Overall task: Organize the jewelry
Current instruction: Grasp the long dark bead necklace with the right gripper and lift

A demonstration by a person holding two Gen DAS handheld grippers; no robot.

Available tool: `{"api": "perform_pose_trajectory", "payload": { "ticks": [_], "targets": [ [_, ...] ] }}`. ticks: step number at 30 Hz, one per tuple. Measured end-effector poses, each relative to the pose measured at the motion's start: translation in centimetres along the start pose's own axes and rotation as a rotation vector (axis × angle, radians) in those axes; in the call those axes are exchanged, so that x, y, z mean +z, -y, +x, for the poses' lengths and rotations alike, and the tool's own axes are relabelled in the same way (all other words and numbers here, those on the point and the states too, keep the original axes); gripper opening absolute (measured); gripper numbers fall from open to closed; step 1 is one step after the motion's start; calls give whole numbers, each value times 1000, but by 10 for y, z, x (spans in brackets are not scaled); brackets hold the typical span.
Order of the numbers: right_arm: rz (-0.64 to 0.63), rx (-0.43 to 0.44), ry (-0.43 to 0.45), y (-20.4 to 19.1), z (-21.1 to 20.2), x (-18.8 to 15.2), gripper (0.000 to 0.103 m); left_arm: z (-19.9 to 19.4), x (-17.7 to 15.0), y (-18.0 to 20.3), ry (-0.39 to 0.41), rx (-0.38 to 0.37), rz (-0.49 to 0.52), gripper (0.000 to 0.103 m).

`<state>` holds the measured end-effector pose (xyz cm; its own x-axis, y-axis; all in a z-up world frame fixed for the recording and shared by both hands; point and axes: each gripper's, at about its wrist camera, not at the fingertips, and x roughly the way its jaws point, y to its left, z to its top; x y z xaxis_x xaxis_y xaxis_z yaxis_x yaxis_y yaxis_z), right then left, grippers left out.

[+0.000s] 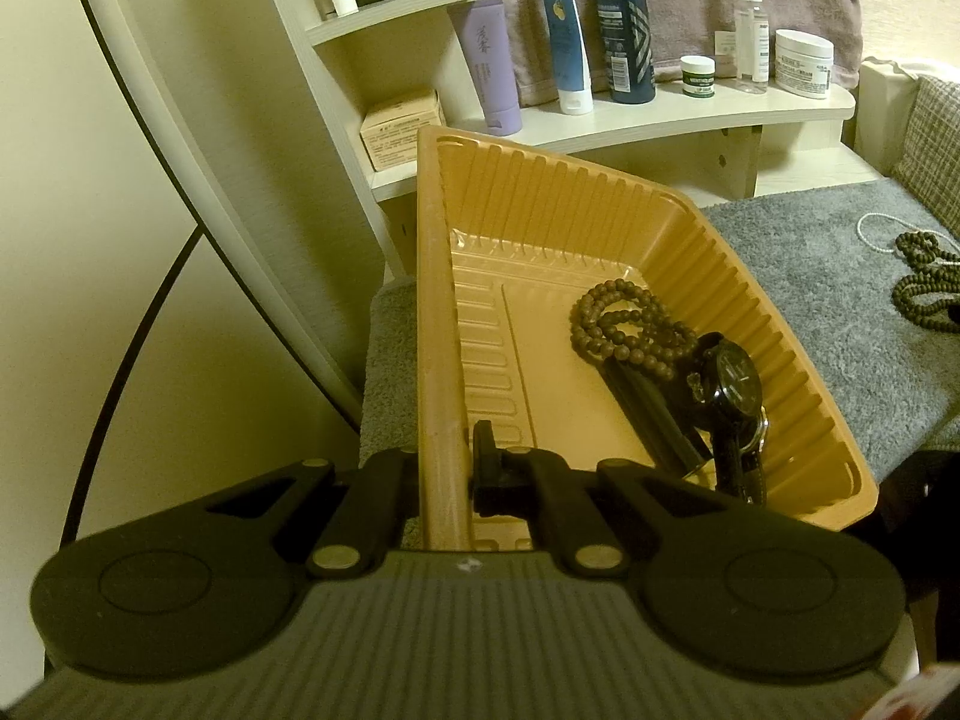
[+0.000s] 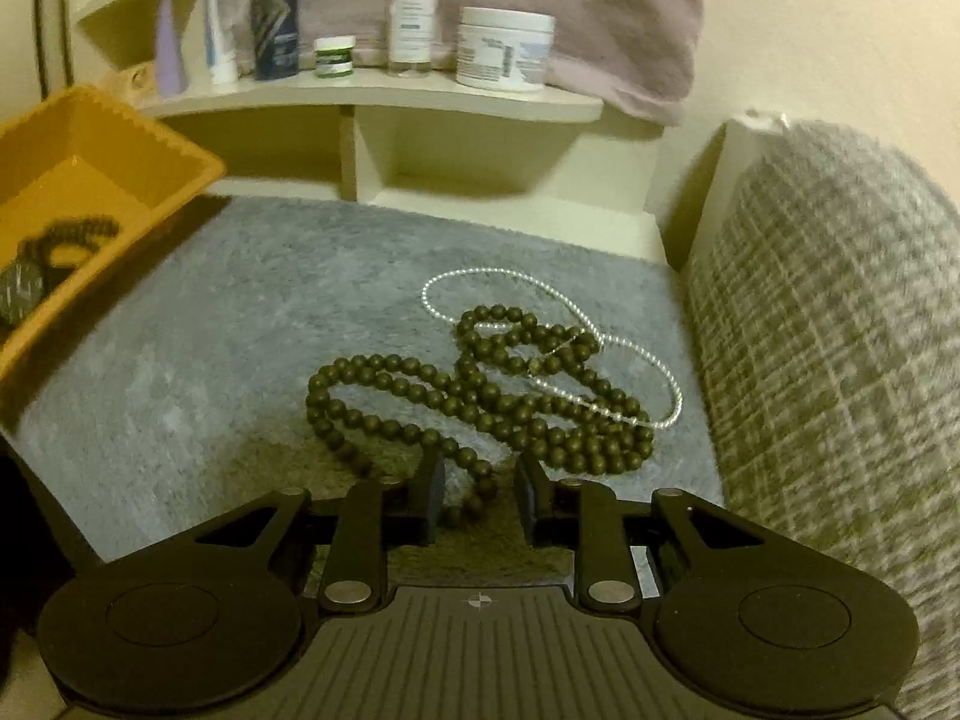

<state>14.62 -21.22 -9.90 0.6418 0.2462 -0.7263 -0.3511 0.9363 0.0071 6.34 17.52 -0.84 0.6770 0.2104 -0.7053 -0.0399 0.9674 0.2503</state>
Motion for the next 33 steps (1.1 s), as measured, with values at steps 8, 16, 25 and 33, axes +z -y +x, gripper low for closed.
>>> {"api": "perform_pose_trajectory", "payload": {
  "ticks": [8, 16, 25, 33],
  "targets": [
    [-33, 7, -57, -8, 0, 9, 7, 0, 0, 0, 3, 1, -3, 3],
    [-215, -40, 37, -31, -24, 21, 6, -1, -1, 1, 7, -4, 0, 4],
    [-608, -104, 268, -76, -73, 50, 6, -2, -1, 1, 9, -5, -4, 4],
    [-731, -126, 434, -91, -103, 79, 6, -2, -2, 1, 10, -6, 0, 4]
  ]
}}
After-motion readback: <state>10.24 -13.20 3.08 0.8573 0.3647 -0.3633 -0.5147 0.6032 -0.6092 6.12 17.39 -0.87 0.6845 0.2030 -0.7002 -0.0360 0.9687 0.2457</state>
